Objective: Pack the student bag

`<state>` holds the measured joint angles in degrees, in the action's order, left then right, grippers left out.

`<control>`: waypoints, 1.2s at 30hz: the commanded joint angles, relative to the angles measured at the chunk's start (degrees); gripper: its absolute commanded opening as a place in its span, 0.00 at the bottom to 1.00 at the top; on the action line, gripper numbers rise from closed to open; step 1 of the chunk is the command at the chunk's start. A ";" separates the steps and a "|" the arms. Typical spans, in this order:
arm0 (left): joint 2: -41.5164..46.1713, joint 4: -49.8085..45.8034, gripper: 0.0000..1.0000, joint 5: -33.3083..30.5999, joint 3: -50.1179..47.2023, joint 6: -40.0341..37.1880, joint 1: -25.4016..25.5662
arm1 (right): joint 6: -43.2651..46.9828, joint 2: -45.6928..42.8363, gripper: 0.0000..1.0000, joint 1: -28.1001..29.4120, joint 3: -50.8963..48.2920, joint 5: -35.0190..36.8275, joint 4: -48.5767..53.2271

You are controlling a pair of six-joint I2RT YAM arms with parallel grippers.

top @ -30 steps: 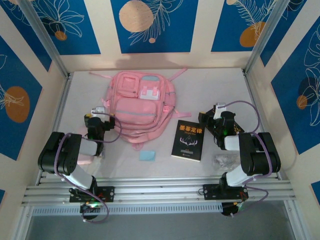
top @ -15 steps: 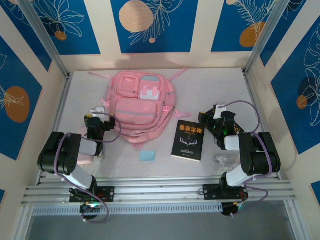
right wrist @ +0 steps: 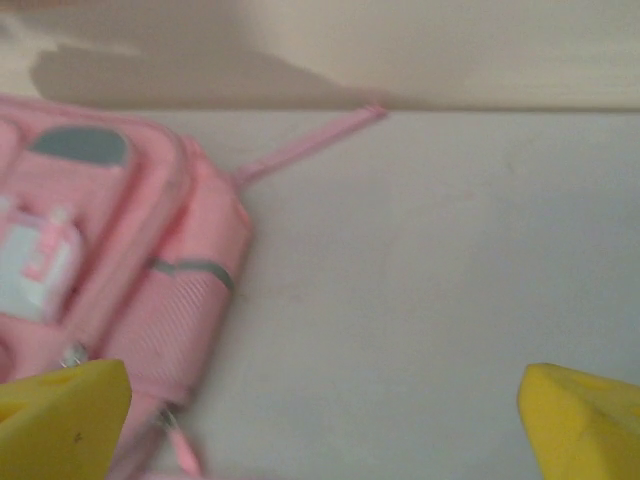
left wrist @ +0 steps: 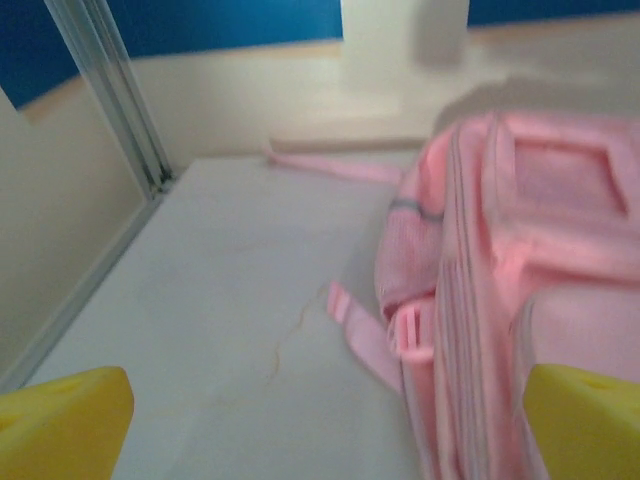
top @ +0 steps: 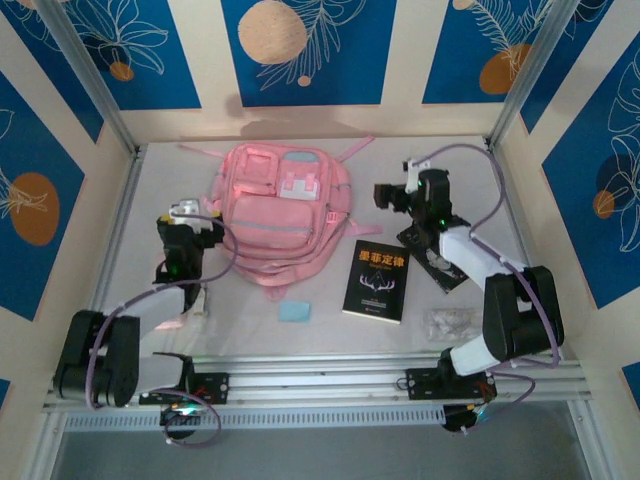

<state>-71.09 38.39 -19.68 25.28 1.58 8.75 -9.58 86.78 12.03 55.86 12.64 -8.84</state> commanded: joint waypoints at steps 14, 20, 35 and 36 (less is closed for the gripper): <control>5.63 -52.07 0.98 13.69 12.09 43.51 7.79 | -27.32 38.13 0.77 1.53 38.71 -29.00 20.82; -0.05 -51.00 0.98 15.30 9.46 49.56 13.08 | -33.10 43.05 0.66 1.38 38.81 -35.17 14.24; -28.64 -26.75 0.99 9.47 25.74 44.43 14.10 | -38.95 22.66 0.00 0.91 16.21 -42.45 4.02; -30.33 -26.09 0.99 9.18 27.65 43.44 14.10 | -39.16 21.04 0.00 1.15 14.57 -42.05 4.34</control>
<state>-95.02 -1.76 -10.68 47.16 49.91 22.59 -47.05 113.93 10.74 73.12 -21.87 -3.86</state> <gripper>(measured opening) 0.986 0.055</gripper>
